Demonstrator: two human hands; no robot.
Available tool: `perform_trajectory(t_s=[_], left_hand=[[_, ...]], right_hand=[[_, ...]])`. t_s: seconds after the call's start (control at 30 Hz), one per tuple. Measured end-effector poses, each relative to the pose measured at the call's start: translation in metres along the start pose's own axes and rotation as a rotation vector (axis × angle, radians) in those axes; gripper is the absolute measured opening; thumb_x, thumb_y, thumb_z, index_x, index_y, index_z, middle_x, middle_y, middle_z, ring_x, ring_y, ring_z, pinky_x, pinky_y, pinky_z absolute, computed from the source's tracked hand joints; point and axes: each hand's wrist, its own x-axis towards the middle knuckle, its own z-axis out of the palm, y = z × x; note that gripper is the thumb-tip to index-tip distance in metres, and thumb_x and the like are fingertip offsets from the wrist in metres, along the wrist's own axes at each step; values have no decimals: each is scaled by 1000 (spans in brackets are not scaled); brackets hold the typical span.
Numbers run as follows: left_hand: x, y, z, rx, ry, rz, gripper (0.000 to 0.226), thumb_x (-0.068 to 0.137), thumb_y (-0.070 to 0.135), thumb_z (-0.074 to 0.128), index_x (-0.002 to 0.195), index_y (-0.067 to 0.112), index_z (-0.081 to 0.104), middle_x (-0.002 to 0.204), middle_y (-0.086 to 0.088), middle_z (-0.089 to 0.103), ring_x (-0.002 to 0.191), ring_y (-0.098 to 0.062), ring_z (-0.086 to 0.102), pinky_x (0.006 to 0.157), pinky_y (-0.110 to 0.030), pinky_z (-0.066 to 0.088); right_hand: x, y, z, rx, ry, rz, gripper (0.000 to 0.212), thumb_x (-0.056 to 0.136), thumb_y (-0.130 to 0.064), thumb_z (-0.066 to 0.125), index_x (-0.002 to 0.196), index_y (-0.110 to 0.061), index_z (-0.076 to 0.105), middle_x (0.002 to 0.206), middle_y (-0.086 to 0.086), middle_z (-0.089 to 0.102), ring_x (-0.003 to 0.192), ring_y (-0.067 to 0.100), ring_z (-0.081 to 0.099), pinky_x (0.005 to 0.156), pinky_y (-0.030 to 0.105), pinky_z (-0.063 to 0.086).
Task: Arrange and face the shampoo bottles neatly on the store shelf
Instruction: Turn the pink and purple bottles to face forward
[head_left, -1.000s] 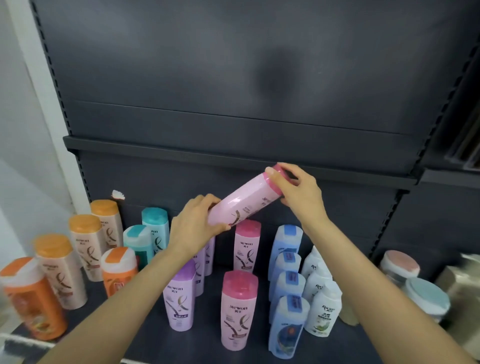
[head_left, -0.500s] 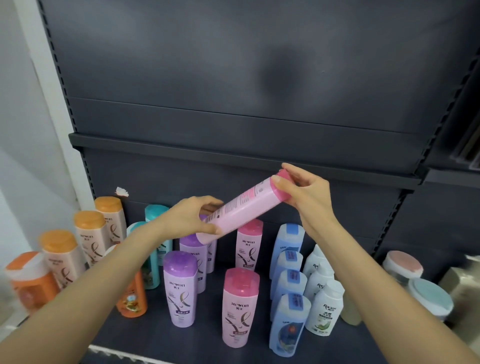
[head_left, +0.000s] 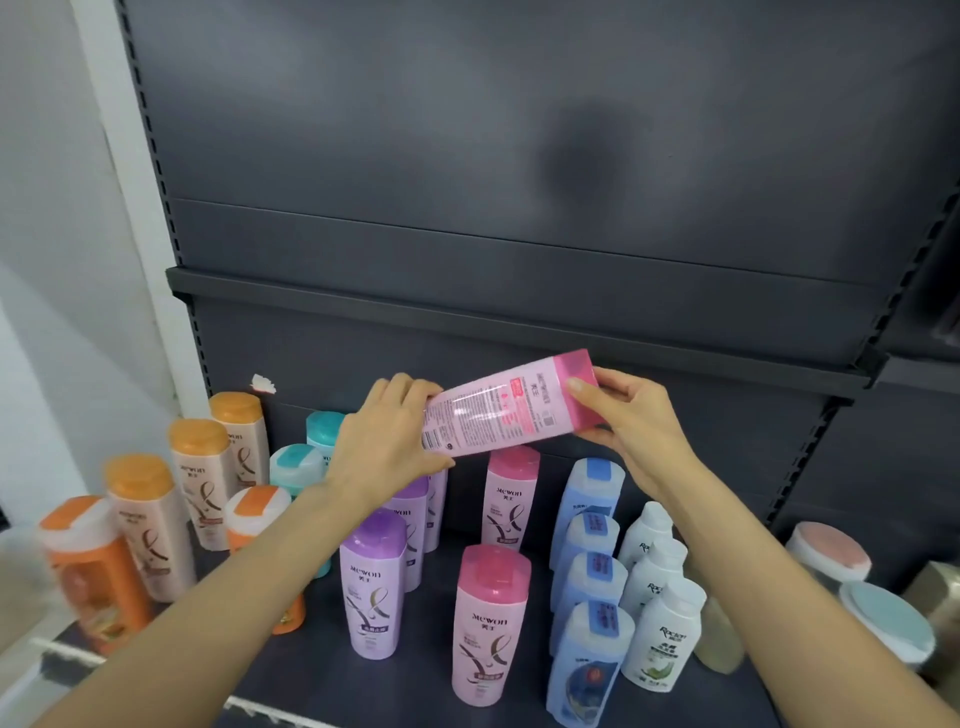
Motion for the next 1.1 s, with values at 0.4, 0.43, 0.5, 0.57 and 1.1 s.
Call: perform_trajectory(t_s=[0.4, 0.43, 0.5, 0.57, 1.1], left_hand=[[10, -21, 10, -257, -228, 72, 51, 70, 24, 79, 116, 24, 60, 107, 7, 60, 95, -11, 58, 85, -36, 51], [8, -20, 12, -242, -203, 88, 49, 71, 25, 78, 116, 23, 60, 106, 7, 59, 95, -11, 58, 84, -36, 51], [5, -17, 15, -248, -131, 102, 47, 74, 25, 76, 117, 22, 59, 106, 6, 58, 96, -11, 56, 82, -36, 51], [4, -16, 16, -271, -77, 111, 47, 76, 25, 75, 120, 21, 59, 107, 6, 57, 98, -11, 55, 82, -36, 51], [-2, 16, 40, -151, -138, -32, 81, 69, 38, 76, 137, 26, 34, 125, 4, 39, 112, -14, 47, 80, -41, 51]], right_hand=[[-2, 2, -11, 78, -72, -105, 48, 64, 0, 75, 107, -20, 66, 101, -1, 72, 96, 13, 67, 81, 27, 56], [-2, 3, -13, 108, -97, -90, 52, 59, -3, 77, 107, -20, 67, 101, -1, 72, 96, 13, 67, 80, 25, 55], [-3, 5, -18, 155, -132, -71, 56, 51, -9, 79, 105, -22, 69, 103, -1, 72, 96, 12, 66, 77, 22, 54], [-2, 4, -21, 170, -142, -78, 57, 53, -8, 78, 107, -21, 68, 104, -1, 71, 97, 11, 66, 79, 23, 54], [9, -4, 3, -94, 163, 117, 29, 79, -22, 74, 104, -11, 64, 98, 8, 70, 84, 16, 70, 58, 29, 58]])
